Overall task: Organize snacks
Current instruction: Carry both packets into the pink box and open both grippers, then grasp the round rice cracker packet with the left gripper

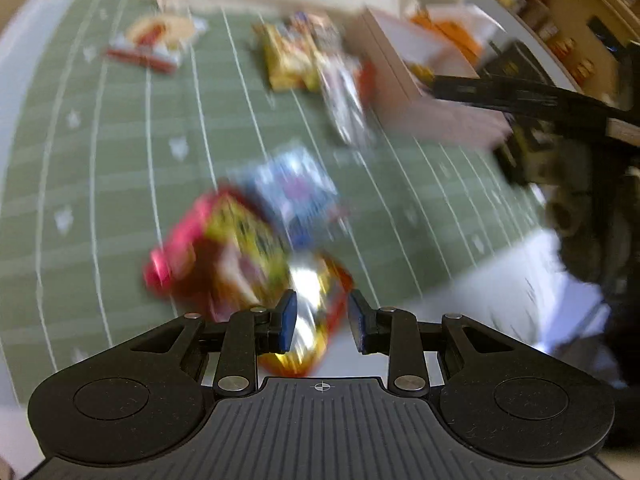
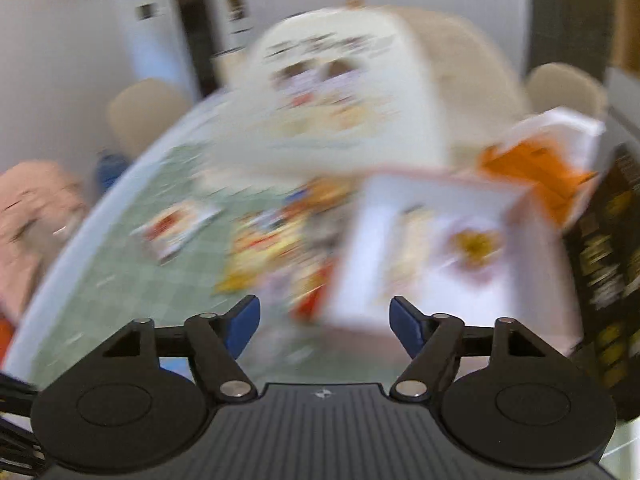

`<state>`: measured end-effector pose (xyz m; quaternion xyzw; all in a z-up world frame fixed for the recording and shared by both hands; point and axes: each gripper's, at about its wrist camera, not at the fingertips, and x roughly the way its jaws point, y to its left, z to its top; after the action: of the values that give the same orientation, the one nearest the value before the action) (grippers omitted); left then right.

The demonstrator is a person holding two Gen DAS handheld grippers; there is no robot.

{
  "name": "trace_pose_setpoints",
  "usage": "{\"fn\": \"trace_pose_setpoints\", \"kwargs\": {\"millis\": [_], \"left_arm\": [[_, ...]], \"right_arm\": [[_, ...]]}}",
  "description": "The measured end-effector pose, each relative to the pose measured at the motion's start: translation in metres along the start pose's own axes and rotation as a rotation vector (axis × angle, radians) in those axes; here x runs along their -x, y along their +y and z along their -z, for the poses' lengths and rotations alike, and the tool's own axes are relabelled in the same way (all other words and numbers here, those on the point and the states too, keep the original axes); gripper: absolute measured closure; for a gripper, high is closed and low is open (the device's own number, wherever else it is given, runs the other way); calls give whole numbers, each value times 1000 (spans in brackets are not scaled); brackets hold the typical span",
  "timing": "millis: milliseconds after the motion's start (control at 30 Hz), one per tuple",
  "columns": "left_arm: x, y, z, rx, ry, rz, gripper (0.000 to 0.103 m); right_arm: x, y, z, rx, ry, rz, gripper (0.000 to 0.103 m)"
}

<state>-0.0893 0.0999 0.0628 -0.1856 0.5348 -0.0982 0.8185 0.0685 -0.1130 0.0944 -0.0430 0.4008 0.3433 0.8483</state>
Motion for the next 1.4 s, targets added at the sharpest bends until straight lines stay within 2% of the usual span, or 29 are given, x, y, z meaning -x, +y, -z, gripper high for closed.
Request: {"fn": "trace_pose_setpoints", "kwargs": {"millis": [67,167,267,300,333,433,533,633,700,833,933,1033,1100,1167,1267,1400], "left_arm": [[-4,3,11,-14,56,49,71],[-18,4,16,-56,116,25,72],[-27,12,12,-52,118,2,78],[-26,16,9,-50,102,1,79],[-23,19,6,-51,80,-15,80],[-14,30,-10,-53,7,-99,82],[-1,43,-30,-25,-64,-138,81],[17,56,-64,7,-165,-155,81],[25,67,-97,34,-266,-164,81],[14,103,-168,128,-405,-227,81],[-10,130,-217,185,-424,-280,81],[-40,144,-244,158,-361,-347,81],[-58,143,-249,123,-313,-372,78],[-59,138,-243,98,-325,-375,76],[-57,123,-222,64,-290,-297,76],[-59,83,-180,-129,-242,-261,76]], "right_arm": [[-19,27,11,3,56,-34,28],[-52,62,18,23,145,-88,28],[-75,88,22,90,181,-37,31],[-78,94,24,123,185,-10,42],[-76,98,25,145,182,14,45],[-62,89,28,163,175,61,47],[-48,64,37,128,184,93,47],[-31,42,46,85,188,118,47],[-25,35,51,73,193,131,46],[-14,29,60,73,201,135,45],[1,28,66,109,164,155,44],[14,21,71,136,144,169,40],[19,13,72,136,136,181,40],[23,0,71,102,137,174,40],[24,-20,64,-11,143,108,40],[14,-28,54,-79,149,37,40]]}}
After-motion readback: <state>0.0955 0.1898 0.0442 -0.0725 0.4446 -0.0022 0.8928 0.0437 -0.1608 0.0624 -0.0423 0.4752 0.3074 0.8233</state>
